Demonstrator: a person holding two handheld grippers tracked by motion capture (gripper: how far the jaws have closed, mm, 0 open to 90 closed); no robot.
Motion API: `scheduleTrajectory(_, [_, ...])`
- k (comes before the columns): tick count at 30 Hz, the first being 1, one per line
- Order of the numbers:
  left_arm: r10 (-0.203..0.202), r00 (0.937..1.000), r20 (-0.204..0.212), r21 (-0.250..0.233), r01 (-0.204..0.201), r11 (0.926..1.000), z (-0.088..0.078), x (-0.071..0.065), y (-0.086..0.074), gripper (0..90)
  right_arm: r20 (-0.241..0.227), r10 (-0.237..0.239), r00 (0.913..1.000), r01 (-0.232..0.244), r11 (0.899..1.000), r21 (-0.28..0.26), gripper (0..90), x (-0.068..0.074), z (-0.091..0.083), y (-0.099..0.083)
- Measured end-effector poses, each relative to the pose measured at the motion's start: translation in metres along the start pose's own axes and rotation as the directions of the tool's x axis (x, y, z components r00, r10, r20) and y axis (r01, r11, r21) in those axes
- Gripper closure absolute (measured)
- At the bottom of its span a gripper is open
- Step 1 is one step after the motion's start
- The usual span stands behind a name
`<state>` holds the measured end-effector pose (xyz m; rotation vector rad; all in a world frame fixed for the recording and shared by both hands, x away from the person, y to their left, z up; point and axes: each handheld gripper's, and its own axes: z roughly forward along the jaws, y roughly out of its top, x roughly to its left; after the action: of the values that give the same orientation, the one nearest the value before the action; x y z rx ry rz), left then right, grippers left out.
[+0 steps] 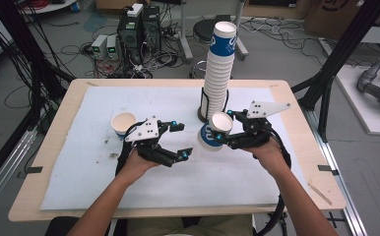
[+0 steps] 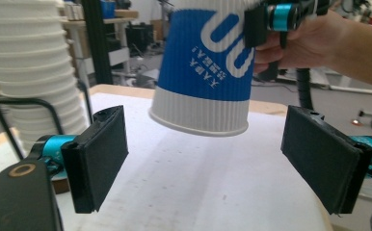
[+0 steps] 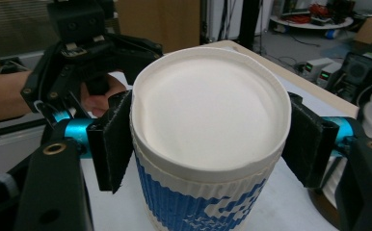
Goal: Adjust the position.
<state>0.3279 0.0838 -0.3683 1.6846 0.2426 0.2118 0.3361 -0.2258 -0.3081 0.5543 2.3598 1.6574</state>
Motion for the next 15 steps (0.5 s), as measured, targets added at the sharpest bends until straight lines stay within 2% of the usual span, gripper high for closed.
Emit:
scheduleTrajectory(7, [-0.001, 1.0, -0.002, 0.013, 0.001, 0.9999, 0.0, -0.001, -0.004, 16.4, -0.039, -0.008, 0.9992, 0.007, 1.0, -0.006, 28.7, 0.008, 0.007, -0.002])
scheduleTrajectory(12, [0.034, 0.9981, 0.052, 0.01, -0.034, 0.9994, 0.003, -0.004, -0.004, 16.3, -0.085, 0.004, 0.9964, -0.005, 1.0, -0.008, 28.8, 0.013, 0.012, -0.003])
scheduleTrajectory(15, [0.034, 0.9974, 0.063, 0.01, -0.035, 0.9993, 0.005, -0.005, -0.006, 16.1, -0.106, 0.003, 0.9944, -0.004, 1.0, -0.008, 28.7, 0.015, 0.017, -0.002])
